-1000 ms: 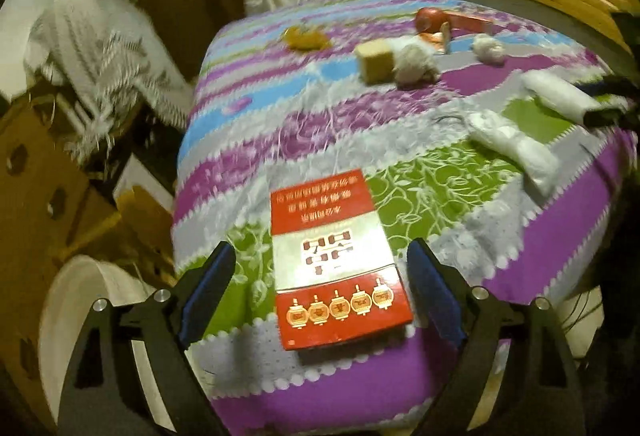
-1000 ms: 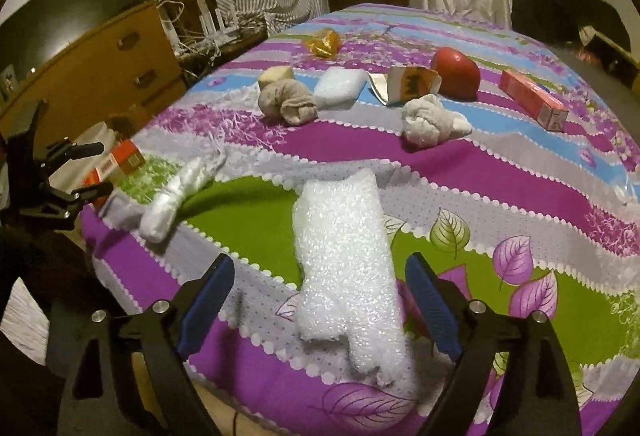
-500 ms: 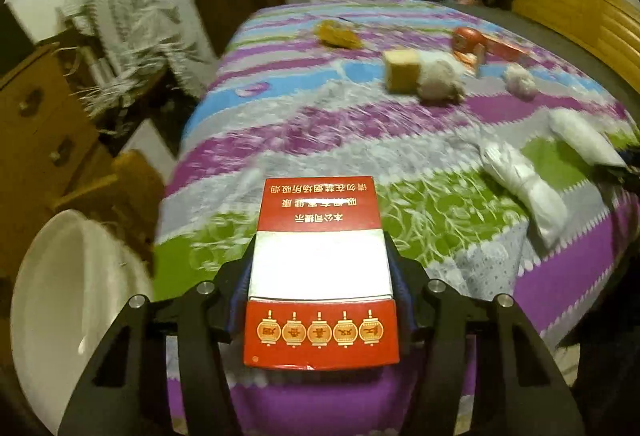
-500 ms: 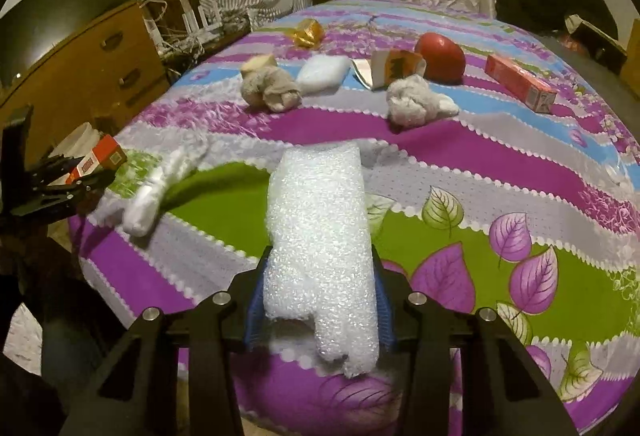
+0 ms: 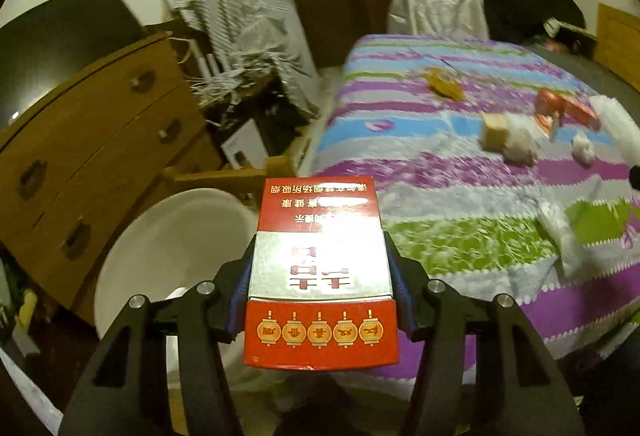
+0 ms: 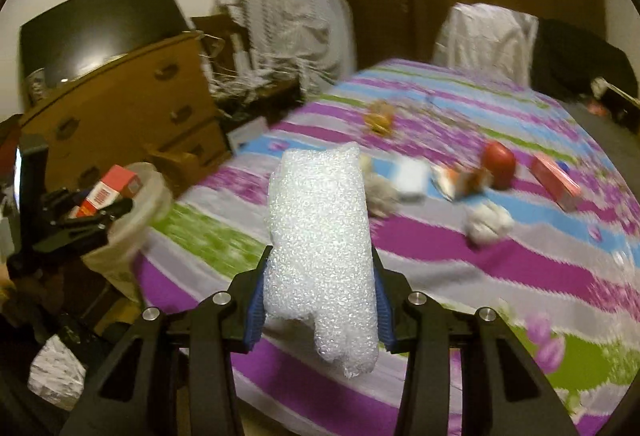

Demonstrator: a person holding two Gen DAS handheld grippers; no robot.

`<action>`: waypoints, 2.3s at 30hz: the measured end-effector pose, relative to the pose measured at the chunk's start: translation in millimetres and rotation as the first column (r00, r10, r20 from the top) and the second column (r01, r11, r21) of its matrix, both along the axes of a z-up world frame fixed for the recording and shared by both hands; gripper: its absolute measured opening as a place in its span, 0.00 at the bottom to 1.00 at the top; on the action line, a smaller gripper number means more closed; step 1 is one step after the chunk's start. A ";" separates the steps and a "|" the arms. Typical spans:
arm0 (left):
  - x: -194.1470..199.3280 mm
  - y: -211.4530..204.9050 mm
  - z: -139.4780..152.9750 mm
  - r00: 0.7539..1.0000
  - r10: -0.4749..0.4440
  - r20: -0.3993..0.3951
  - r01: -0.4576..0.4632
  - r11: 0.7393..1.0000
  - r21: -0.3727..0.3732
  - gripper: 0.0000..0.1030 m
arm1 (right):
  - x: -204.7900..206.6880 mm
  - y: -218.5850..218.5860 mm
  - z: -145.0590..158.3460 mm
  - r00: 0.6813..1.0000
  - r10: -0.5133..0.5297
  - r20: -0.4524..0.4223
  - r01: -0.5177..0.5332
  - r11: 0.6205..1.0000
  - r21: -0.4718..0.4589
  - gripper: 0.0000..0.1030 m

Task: Collect trash
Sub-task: 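Carry the red box and foam sheet over the white bucket with both tools, then open both tools to drop the red box and foam sheet into the bucket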

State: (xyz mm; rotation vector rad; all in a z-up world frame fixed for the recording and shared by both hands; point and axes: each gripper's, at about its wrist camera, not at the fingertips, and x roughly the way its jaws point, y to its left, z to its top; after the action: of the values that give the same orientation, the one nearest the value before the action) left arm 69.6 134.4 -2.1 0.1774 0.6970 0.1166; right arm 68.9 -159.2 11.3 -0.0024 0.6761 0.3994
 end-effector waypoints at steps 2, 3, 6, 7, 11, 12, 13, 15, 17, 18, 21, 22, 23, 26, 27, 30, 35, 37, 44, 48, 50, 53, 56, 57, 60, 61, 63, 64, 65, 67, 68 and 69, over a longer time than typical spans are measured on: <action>-4.6 10.2 7.2 0.999 0.027 0.018 -0.027 1.000 0.007 0.52 | 2.8 21.8 7.7 0.999 0.036 0.011 -0.036 0.999 -0.008 0.44; -7.4 15.9 11.3 0.999 0.039 0.031 -0.039 0.999 0.011 0.52 | 4.7 37.3 12.2 0.998 0.068 0.014 -0.068 0.998 -0.011 0.44; -12.9 31.8 20.8 0.996 0.068 0.052 -0.068 0.998 0.011 0.52 | 7.7 72.4 23.3 0.991 0.130 0.023 -0.129 0.991 -0.016 0.44; -15.2 38.9 24.3 0.995 0.082 0.059 -0.083 0.996 0.011 0.52 | 9.9 86.2 28.1 0.988 0.153 0.026 -0.153 0.988 -0.019 0.44; -20.2 59.6 34.4 0.989 0.124 0.081 -0.126 0.992 0.015 0.53 | 24.2 137.5 44.3 0.974 0.227 0.010 -0.227 0.974 -0.001 0.44; -20.4 64.9 36.4 0.987 0.134 0.086 -0.136 0.991 0.018 0.53 | 27.6 149.7 47.0 0.970 0.243 0.001 -0.243 0.970 0.001 0.44; -20.7 69.4 38.0 0.986 0.143 0.090 -0.146 0.989 0.022 0.53 | 32.3 164.3 50.3 0.965 0.261 -0.008 -0.261 0.965 0.001 0.44; -21.6 81.4 41.3 0.982 0.165 0.096 -0.168 0.985 0.026 0.53 | 41.3 193.5 57.9 0.954 0.300 -0.022 -0.300 0.954 0.001 0.44; -21.6 94.2 43.1 0.978 0.186 0.097 -0.189 0.982 0.026 0.53 | 50.5 216.2 62.2 0.943 0.329 -0.042 -0.329 0.944 0.009 0.44; -21.4 99.9 43.9 0.976 0.194 0.097 -0.197 0.980 0.024 0.53 | 54.4 228.7 63.8 0.938 0.342 -0.054 -0.342 0.940 0.011 0.44; -19.0 116.6 43.4 0.972 0.218 0.087 -0.220 0.975 0.017 0.53 | 67.7 265.2 67.2 0.919 0.384 -0.091 -0.384 0.923 0.011 0.44; -17.9 121.1 42.8 0.971 0.223 0.083 -0.225 0.974 0.015 0.53 | 73.3 280.2 67.6 0.909 0.401 -0.116 -0.402 0.915 0.017 0.44; -16.5 127.4 41.6 0.970 0.232 0.077 -0.234 0.972 0.013 0.53 | 77.4 288.4 66.3 0.904 0.409 -0.128 -0.410 0.912 0.020 0.44; -12.2 144.1 38.3 0.966 0.253 0.057 -0.253 0.967 -0.005 0.53 | 90.8 314.1 63.4 0.888 0.427 -0.169 -0.427 0.903 0.034 0.44; -10.0 149.7 36.9 0.965 0.258 0.049 -0.258 0.966 -0.009 0.53 | 95.1 320.7 61.9 0.885 0.429 -0.181 -0.429 0.902 0.041 0.44; -4.8 163.6 32.0 0.961 0.275 0.023 -0.274 0.961 -0.023 0.53 | 106.6 338.3 55.6 0.872 0.436 -0.221 -0.432 0.899 0.068 0.44; 1.8 179.8 20.8 0.956 0.292 -0.014 -0.293 0.955 -0.037 0.53 | 118.1 353.6 39.3 0.856 0.437 -0.277 -0.433 0.898 0.079 0.44; 2.7 182.6 16.7 0.954 0.298 -0.023 -0.299 0.953 -0.042 0.53 | 120.5 358.6 33.3 0.850 0.437 -0.294 -0.433 0.898 0.081 0.44; 8.5 192.4 6.0 0.952 0.303 -0.048 -0.305 0.951 -0.054 0.53 | 125.6 363.4 17.0 0.836 0.440 -0.327 -0.436 0.895 0.090 0.44; 11.1 196.9 3.3 0.951 0.303 -0.056 -0.306 0.950 -0.065 0.53 | 130.0 365.1 11.8 0.829 0.446 -0.338 -0.439 0.893 0.100 0.44; 12.3 198.1 2.8 0.951 0.303 -0.057 -0.307 0.949 -0.071 0.53 | 131.7 366.7 10.7 0.827 0.449 -0.339 -0.441 0.891 0.105 0.44; 13.6 199.1 2.2 0.952 0.300 -0.059 -0.304 0.950 -0.077 0.53 | 134.7 367.1 11.2 0.823 0.456 -0.340 -0.443 0.888 0.120 0.44; 16.6 199.2 0.5 0.953 0.296 -0.062 -0.300 0.951 -0.077 0.53 | 137.3 366.6 13.1 0.822 0.458 -0.337 -0.442 0.888 0.129 0.44; 17.7 199.0 0.0 0.953 0.295 -0.064 -0.299 0.951 -0.078 0.53 | 138.7 366.7 13.5 0.823 0.457 -0.337 -0.440 0.889 0.130 0.44; 20.8 197.2 -1.4 0.955 0.289 -0.070 -0.294 0.952 -0.085 0.53 | 142.0 366.5 13.4 0.822 0.456 -0.340 -0.439 0.889 0.132 0.44; 22.1 196.7 -1.4 0.955 0.287 -0.070 -0.292 0.953 -0.085 0.53 | 142.4 366.8 13.6 0.821 0.459 -0.339 -0.440 0.888 0.135 0.44; 24.2 197.4 -1.5 0.956 0.283 -0.073 -0.289 0.953 -0.091 0.53 | 143.9 368.1 14.4 0.818 0.468 -0.336 -0.445 0.883 0.146 0.44; 26.0 198.0 -1.6 0.958 0.277 -0.077 -0.284 0.954 -0.100 0.53 | 145.0 368.9 14.7 0.815 0.472 -0.335 -0.448 0.881 0.153 0.44; 27.2 198.2 -2.1 0.958 0.274 -0.083 -0.282 0.954 -0.103 0.53 | 145.7 370.2 14.9 0.809 0.486 -0.332 -0.457 0.874 0.166 0.44; 31.0 201.5 -5.7 0.957 0.271 -0.104 -0.282 0.953 -0.109 0.62 | 148.1 375.0 11.8 0.790 0.506 -0.346 -0.473 0.862 0.180 0.48; 32.0 204.9 -8.3 0.953 0.283 -0.111 -0.296 0.948 -0.118 0.76 | 150.1 375.8 9.4 0.784 0.508 -0.357 -0.472 0.861 0.190 0.61; 31.7 207.3 -9.2 0.951 0.288 -0.110 -0.301 0.945 -0.128 0.78 | 151.2 376.2 7.6 0.781 0.512 -0.357 -0.470 0.859 0.203 0.65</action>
State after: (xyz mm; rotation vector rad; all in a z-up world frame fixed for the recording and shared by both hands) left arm 101.3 341.7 -11.3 -0.0623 0.8161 0.3461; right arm 220.1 217.0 18.9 -0.0003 1.0664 0.9634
